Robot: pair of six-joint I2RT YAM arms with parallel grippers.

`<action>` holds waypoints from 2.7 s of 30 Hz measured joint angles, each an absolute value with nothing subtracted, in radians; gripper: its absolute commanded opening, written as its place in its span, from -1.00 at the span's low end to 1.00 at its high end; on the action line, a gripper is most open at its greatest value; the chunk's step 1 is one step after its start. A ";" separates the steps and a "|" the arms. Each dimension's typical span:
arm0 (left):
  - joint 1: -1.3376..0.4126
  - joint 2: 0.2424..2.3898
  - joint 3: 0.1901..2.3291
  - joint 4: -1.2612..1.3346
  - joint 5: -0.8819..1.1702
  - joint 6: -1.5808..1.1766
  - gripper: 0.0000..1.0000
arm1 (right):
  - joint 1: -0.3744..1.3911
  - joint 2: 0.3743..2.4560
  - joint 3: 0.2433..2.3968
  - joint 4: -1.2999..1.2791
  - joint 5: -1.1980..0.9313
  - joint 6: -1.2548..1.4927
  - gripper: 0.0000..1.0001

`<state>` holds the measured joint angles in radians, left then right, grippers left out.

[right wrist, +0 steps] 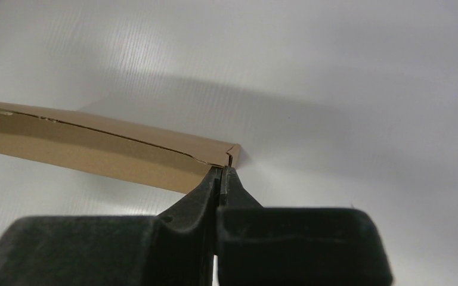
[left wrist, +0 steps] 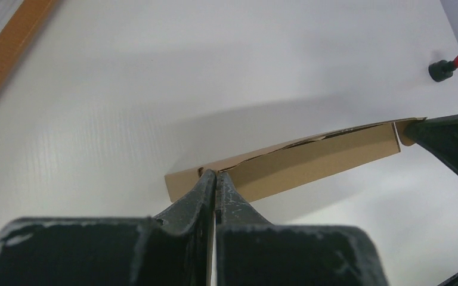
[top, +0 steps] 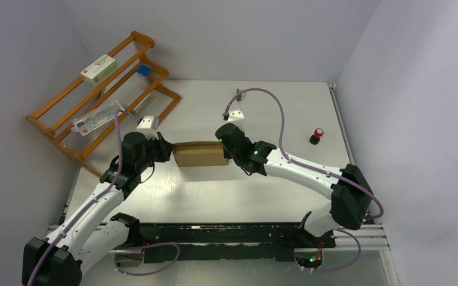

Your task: Fold the paper box

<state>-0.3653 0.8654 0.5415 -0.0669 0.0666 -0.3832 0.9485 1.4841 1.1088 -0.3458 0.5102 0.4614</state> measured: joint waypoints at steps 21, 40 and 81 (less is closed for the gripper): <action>-0.402 0.852 0.512 -0.015 0.031 -0.424 -0.89 | 0.954 1.474 1.053 -0.267 0.596 0.553 -1.00; -0.416 0.850 0.511 -0.011 0.028 -0.427 -0.90 | 0.976 1.431 0.962 -0.162 0.637 0.516 -1.00; -0.456 0.897 0.550 -0.046 -0.056 -0.291 -0.90 | 1.002 1.428 0.913 -0.078 0.673 0.501 -1.00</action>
<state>-0.4561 0.8970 0.5503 -0.0460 -0.0563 -0.2913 1.0016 1.4277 0.9134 -0.0784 0.6731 0.5007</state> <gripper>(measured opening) 0.057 0.010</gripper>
